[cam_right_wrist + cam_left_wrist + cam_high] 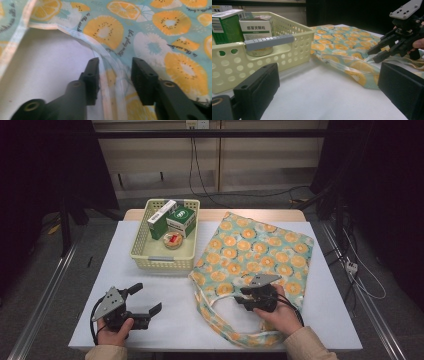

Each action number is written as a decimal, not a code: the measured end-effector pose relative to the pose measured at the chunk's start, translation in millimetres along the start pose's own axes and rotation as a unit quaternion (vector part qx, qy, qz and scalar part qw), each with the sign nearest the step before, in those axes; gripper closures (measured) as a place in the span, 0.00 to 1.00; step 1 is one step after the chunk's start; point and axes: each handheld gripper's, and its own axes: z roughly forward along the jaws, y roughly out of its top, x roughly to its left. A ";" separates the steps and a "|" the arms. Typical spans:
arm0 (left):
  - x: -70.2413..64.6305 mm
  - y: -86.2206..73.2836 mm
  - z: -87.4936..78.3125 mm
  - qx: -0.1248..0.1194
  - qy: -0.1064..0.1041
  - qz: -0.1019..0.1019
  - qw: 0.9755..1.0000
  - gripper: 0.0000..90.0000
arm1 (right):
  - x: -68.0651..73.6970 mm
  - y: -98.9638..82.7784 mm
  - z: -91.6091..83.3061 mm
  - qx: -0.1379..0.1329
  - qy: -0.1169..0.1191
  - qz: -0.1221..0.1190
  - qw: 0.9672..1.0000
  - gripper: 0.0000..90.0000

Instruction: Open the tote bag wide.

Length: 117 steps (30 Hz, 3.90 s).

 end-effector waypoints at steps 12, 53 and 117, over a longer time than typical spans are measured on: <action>-0.7 -0.1 0.3 0.000 0.000 0.000 1.000 0.04 | 3.2 1.1 1.6 -0.002 0.005 0.002 1.000 1.00; 2.3 -1.0 -0.3 0.002 -0.001 -0.002 1.000 0.04 | -6.7 29.6 14.3 -0.034 -0.011 0.060 0.998 0.52; 4.2 -1.6 -1.6 -0.005 -0.002 -0.011 1.000 0.04 | -5.3 67.2 -26.6 -0.053 0.057 0.051 0.996 1.00</action>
